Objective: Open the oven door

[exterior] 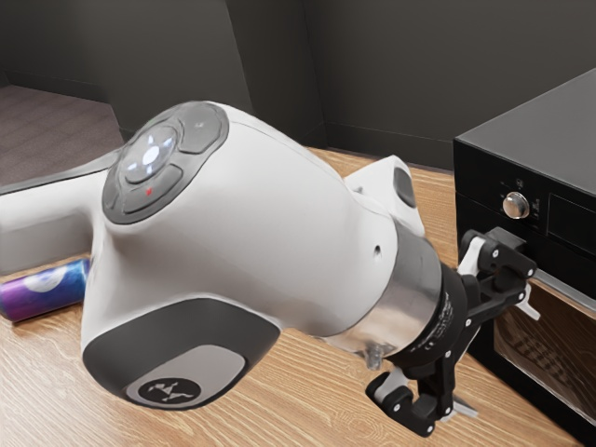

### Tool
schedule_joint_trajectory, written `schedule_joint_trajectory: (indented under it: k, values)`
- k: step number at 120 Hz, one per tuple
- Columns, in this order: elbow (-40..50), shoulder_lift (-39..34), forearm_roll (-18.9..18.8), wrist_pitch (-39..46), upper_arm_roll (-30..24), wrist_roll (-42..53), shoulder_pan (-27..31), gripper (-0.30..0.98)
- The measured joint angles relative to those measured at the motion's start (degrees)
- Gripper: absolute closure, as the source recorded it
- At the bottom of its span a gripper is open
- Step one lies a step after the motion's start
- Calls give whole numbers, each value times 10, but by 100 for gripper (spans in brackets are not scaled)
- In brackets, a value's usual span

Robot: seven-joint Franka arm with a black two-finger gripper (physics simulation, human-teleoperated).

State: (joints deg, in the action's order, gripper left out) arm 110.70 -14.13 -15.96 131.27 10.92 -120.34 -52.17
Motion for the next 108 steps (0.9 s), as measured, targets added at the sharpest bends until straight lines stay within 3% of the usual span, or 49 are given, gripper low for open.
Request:
schedule_joint_trajectory:
  k: [28,108]
  values:
    - [-25,27,-23,-8,5,-29,3,0]
    - [-98,115,-25,-10,27,-55,2,0]
